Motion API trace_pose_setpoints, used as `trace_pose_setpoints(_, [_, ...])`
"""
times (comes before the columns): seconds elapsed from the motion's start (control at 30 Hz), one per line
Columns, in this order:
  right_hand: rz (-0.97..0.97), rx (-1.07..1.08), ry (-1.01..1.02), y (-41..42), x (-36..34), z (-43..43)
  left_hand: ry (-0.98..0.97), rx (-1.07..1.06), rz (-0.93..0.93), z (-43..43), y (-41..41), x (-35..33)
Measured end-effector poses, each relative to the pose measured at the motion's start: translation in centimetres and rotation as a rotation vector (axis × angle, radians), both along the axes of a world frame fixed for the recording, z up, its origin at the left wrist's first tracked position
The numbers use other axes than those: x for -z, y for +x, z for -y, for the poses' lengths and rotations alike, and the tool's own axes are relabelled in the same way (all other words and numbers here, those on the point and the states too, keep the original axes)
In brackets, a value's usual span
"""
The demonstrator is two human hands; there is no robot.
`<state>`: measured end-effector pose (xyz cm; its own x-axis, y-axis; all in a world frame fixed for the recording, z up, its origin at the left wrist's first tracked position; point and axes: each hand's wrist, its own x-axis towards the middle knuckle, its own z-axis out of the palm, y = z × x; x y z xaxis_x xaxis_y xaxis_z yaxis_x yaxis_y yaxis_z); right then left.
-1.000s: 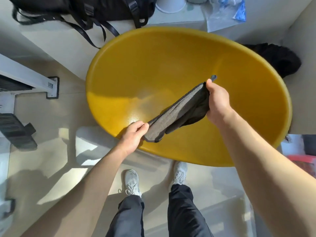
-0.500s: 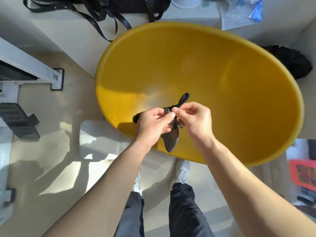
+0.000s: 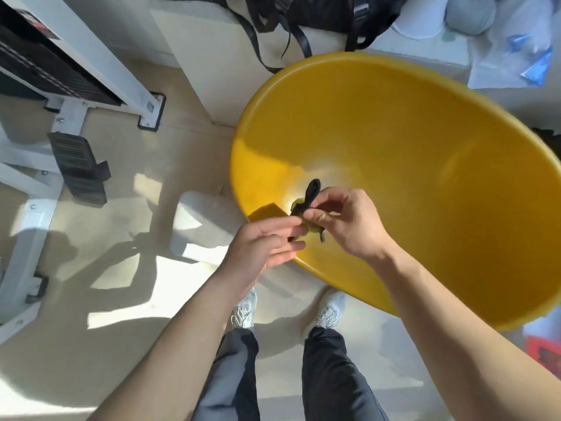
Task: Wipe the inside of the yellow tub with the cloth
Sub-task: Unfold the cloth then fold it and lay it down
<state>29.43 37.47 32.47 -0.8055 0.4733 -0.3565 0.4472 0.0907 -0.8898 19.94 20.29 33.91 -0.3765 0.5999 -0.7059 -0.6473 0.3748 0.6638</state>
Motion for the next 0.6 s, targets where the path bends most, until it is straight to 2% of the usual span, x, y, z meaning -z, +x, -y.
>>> trace_pose_setpoints(0.1, [-0.055,-0.042,-0.277,-3.0,-1.8,1.4,-0.277,-0.028,-0.417,3.9,-0.8,1.8])
trace_pose_setpoints(0.17, [-0.086,-0.059,-0.408,-5.2,-2.9,2.6,-0.400,0.048,-0.536,5.6,-1.8,3.3])
trace_pose_setpoints(0.27, [-0.147,-0.090,-0.550,-8.6,-4.6,4.2,-0.365,0.069,-0.536,7.0,-3.7,4.6])
trace_pose_setpoints(0.43, [-0.170,-0.165,-0.751,-13.4,-6.2,6.0,-0.388,-0.150,-0.805,10.7,-9.0,5.0])
trace_pose_setpoints(0.47, [-0.173,-0.193,-0.787,-14.2,-6.4,6.3,-0.377,-0.146,-0.843,11.4,-10.3,4.8])
trace_pose_setpoints(0.6, [-0.186,-0.332,-0.934,-17.2,-7.4,8.2,-0.307,0.089,-1.062,12.5,-15.2,4.3])
